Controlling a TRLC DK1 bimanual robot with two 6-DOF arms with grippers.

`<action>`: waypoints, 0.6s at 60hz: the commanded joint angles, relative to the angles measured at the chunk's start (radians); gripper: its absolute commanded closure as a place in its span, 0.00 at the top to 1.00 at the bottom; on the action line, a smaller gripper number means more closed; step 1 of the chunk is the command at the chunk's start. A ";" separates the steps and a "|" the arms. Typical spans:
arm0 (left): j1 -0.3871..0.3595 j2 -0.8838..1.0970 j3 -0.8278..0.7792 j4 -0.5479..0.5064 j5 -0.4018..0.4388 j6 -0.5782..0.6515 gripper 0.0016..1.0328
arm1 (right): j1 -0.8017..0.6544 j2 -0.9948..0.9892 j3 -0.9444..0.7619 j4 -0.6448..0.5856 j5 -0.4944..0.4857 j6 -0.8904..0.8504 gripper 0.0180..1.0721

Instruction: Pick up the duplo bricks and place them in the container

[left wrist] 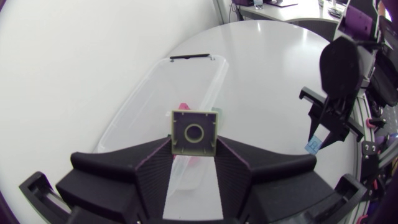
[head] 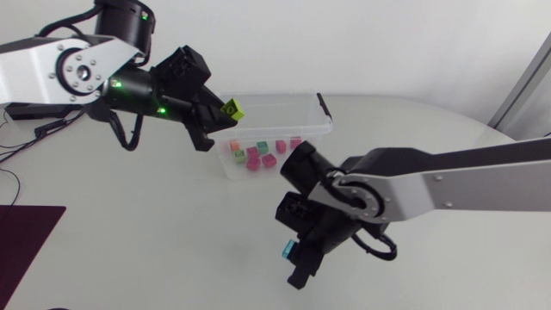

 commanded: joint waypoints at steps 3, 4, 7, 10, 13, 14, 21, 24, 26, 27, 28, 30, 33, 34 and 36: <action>-0.002 0.139 0.102 0.060 -0.049 -0.091 0.23 | -0.060 -0.091 0.032 -0.040 0.008 -0.013 0.28; -0.004 0.158 0.113 0.070 -0.058 -0.096 0.23 | -0.068 -0.105 0.040 -0.047 0.008 -0.013 0.28; -0.004 0.201 0.142 0.092 -0.081 -0.116 0.23 | -0.090 -0.125 0.056 -0.059 0.008 -0.019 0.28; -0.005 0.267 0.195 0.098 -0.113 -0.140 0.24 | -0.117 -0.148 0.089 -0.083 0.009 -0.022 0.28; -0.010 0.313 0.234 0.109 -0.145 -0.151 0.26 | -0.136 -0.162 0.122 -0.109 0.014 -0.026 0.28; -0.012 0.316 0.235 0.110 -0.147 -0.152 0.26 | -0.139 -0.166 0.130 -0.113 0.014 -0.028 0.28; -0.012 0.400 0.313 0.124 -0.236 -0.195 0.97 | -0.185 -0.183 0.199 -0.132 0.015 -0.039 0.28; -0.008 0.412 0.330 0.123 -0.251 -0.203 0.97 | -0.194 -0.188 0.219 -0.132 0.020 -0.039 0.28; -0.008 0.415 0.332 0.123 -0.267 -0.206 0.97 | -0.199 -0.189 0.233 -0.131 0.032 -0.039 0.28; -0.008 0.415 0.332 0.123 -0.274 -0.206 0.96 | -0.202 -0.189 0.239 -0.131 0.034 -0.040 0.28; -0.008 0.415 0.332 0.123 -0.294 -0.203 0.96 | -0.206 -0.189 0.248 -0.131 0.035 -0.042 0.28; -0.010 0.412 0.327 0.123 -0.320 -0.197 0.96 | -0.212 -0.188 0.265 -0.131 0.038 -0.046 0.28; -0.008 0.406 0.320 0.123 -0.345 -0.192 0.96 | -0.218 -0.185 0.288 -0.129 0.047 -0.049 0.28; -0.008 0.402 0.318 0.121 -0.354 -0.191 0.96 | -0.223 -0.185 0.299 -0.129 0.055 -0.052 0.28; -0.005 0.395 0.315 0.110 -0.362 -0.191 0.96 | -0.228 -0.185 0.314 -0.125 0.061 -0.054 0.28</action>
